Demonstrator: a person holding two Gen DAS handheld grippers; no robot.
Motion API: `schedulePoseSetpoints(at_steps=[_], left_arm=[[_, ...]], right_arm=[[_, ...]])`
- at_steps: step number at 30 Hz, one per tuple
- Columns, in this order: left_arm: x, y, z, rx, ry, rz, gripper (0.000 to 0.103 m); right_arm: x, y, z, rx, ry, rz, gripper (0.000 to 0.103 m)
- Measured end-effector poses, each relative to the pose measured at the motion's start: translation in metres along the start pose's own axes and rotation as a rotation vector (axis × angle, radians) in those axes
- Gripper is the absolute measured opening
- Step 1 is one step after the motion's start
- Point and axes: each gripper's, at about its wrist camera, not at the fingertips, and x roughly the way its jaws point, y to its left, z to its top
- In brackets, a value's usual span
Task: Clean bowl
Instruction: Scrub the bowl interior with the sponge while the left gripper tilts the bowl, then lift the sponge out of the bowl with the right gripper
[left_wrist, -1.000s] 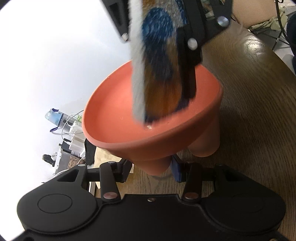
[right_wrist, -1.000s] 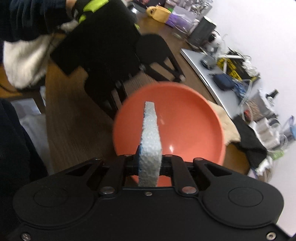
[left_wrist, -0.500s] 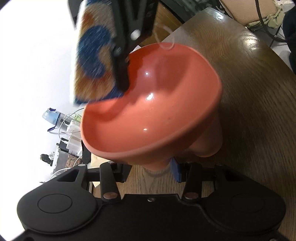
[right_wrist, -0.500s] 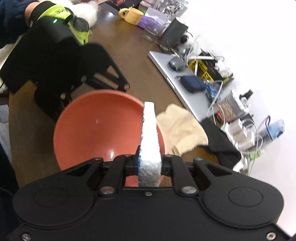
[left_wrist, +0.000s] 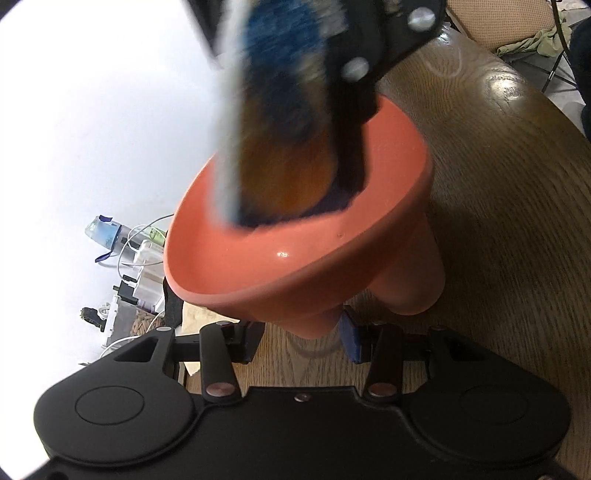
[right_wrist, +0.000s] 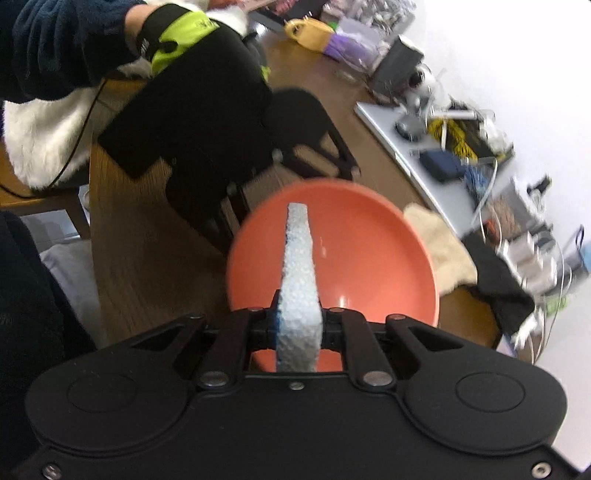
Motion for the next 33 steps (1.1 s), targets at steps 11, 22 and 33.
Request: schedulePoseSetpoints(at_steps=[11, 22, 33], left_arm=[[-0.011, -0.005, 0.002, -0.018, -0.005, 0.010, 0.043], [-0.021, -0.011, 0.007, -0.017, -0.010, 0.015, 0.042], [-0.031, -0.019, 0.010, -0.022, -0.010, 0.014, 0.042]], right_arm=[[-0.005, -0.032, -0.009, 0.011, 0.029, -0.158, 0.012], [-0.011, -0.008, -0.019, 0.063, 0.055, 0.005, 0.012], [0.004, -0.032, 0.015, 0.053, -0.048, -0.075, 0.012]])
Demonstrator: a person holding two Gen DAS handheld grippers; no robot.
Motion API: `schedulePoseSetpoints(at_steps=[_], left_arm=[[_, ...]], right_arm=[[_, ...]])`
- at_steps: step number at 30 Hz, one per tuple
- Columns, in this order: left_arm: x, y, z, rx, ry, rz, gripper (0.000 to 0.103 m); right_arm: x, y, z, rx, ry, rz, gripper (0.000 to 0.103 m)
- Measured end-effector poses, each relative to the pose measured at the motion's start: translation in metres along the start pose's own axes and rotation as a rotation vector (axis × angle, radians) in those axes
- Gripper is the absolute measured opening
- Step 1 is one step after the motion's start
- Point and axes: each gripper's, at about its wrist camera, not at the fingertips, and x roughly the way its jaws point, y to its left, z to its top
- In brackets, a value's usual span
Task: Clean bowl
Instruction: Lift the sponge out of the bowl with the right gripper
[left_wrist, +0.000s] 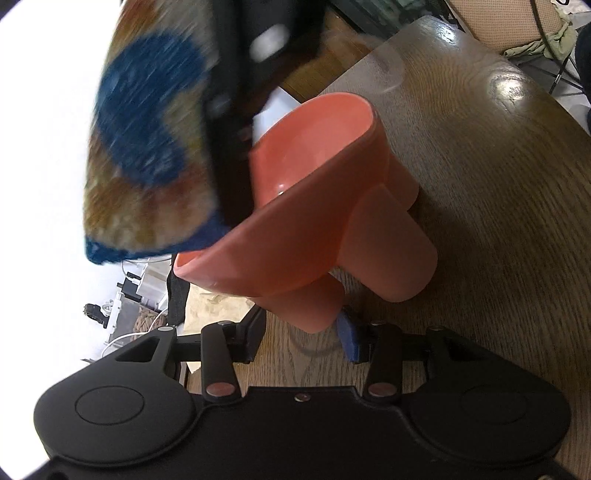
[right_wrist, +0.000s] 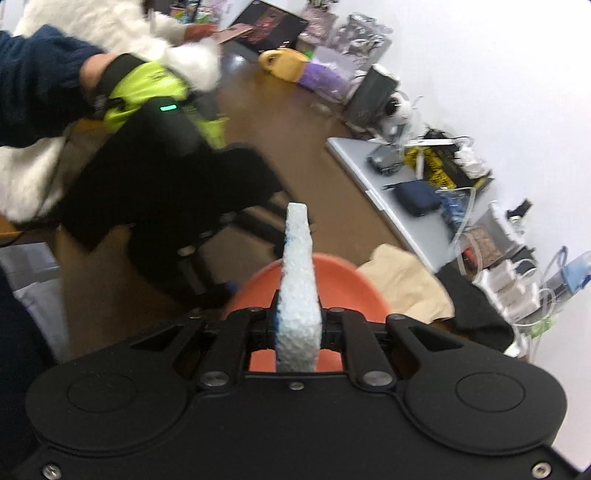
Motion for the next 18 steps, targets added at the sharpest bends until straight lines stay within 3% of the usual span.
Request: schedulePoseSetpoints(at_steps=[4, 6, 8, 14, 16, 18], left_arm=[[0.003, -0.004, -0.003, -0.007, -0.006, 0.001, 0.042], [0.016, 0.001, -0.013, -0.008, -0.008, 0.001, 0.041], [0.016, 0.001, -0.012, -0.003, -0.008, 0.002, 0.041], [0.030, 0.016, -0.019, -0.004, -0.012, 0.002, 0.041], [0.031, 0.019, -0.016, -0.015, -0.017, 0.003, 0.041], [0.031, 0.020, -0.015, -0.019, -0.019, 0.005, 0.041]], right_arm=[[-0.004, -0.024, -0.003, -0.007, -0.005, -0.095, 0.012], [0.002, -0.024, -0.012, -0.180, 0.034, -0.275, 0.012], [0.012, -0.023, -0.026, -0.318, 0.094, -0.360, 0.012], [0.037, -0.010, -0.093, -0.691, 0.319, -0.446, 0.012], [0.036, -0.005, -0.106, -0.750, 0.362, -0.423, 0.012], [0.026, 0.007, -0.120, -0.838, 0.400, -0.331, 0.012]])
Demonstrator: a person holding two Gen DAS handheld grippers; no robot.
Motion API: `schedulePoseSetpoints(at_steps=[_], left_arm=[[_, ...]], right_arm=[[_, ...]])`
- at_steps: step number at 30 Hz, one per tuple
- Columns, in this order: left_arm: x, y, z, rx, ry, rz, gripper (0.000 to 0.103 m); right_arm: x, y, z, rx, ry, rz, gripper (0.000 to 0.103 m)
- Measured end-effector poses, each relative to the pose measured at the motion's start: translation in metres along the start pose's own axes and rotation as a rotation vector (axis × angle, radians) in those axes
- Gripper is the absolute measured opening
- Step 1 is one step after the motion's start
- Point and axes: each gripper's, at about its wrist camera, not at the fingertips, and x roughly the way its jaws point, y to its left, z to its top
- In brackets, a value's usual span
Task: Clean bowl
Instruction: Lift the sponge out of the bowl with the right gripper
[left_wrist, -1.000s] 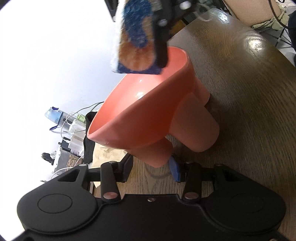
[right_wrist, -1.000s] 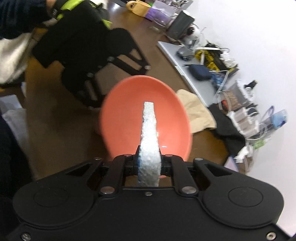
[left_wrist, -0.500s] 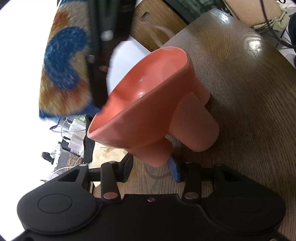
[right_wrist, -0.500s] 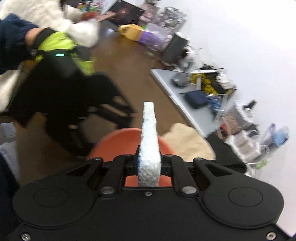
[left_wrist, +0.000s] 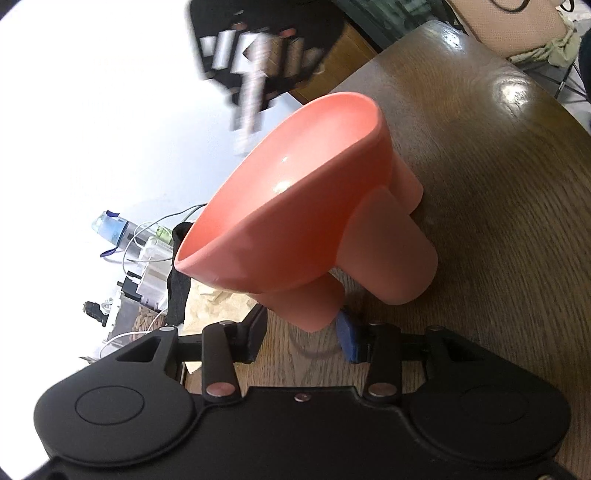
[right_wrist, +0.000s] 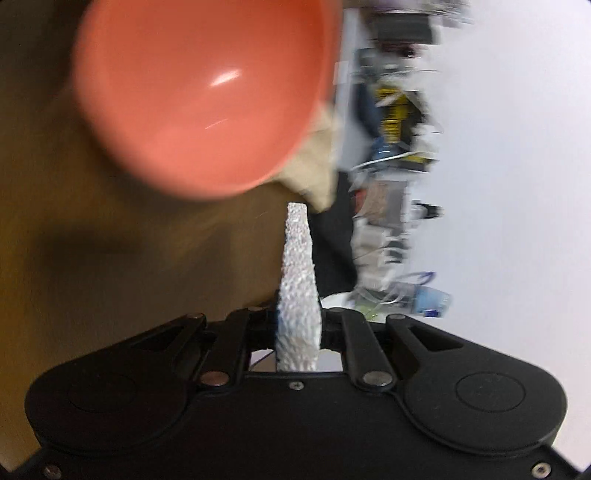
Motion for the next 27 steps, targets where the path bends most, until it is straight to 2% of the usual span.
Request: schedulePoseSetpoints(at_steps=[2, 5, 7, 8, 11, 14, 17, 20, 24, 27], left_arm=[[0.001, 0.000, 0.000, -0.001, -0.002, 0.002, 0.041], [0.001, -0.001, 0.001, 0.003, -0.005, 0.005, 0.041], [0.002, -0.001, 0.001, 0.003, -0.007, 0.008, 0.041], [0.002, -0.002, 0.000, 0.000, -0.008, 0.010, 0.041], [0.003, -0.002, -0.001, -0.008, -0.010, 0.012, 0.040], [0.003, -0.002, -0.001, -0.012, -0.012, 0.011, 0.040], [0.003, -0.002, 0.000, -0.015, -0.013, 0.010, 0.040], [0.002, 0.002, -0.003, -0.051, -0.017, 0.002, 0.039], [-0.001, 0.003, -0.005, -0.059, -0.014, 0.007, 0.039], [0.002, -0.001, 0.005, -0.054, -0.011, 0.007, 0.038]], right_arm=[[-0.015, 0.012, -0.001, -0.088, -0.040, 0.077, 0.012], [-0.043, 0.018, 0.008, -0.118, -0.156, 0.224, 0.012], [-0.058, 0.013, 0.016, -0.088, -0.231, 0.330, 0.012], [-0.071, 0.003, 0.024, -0.033, -0.305, 0.416, 0.012], [-0.097, -0.030, 0.042, 0.126, -0.490, 0.557, 0.012], [-0.109, -0.064, 0.051, 0.246, -0.625, 0.556, 0.012], [-0.113, -0.091, 0.058, 0.281, -0.692, 0.388, 0.012], [-0.104, -0.105, 0.065, 0.241, -0.684, 0.259, 0.013], [-0.076, -0.122, 0.069, 0.234, -0.632, 0.207, 0.012], [-0.062, -0.117, 0.068, 0.179, -0.575, 0.153, 0.012]])
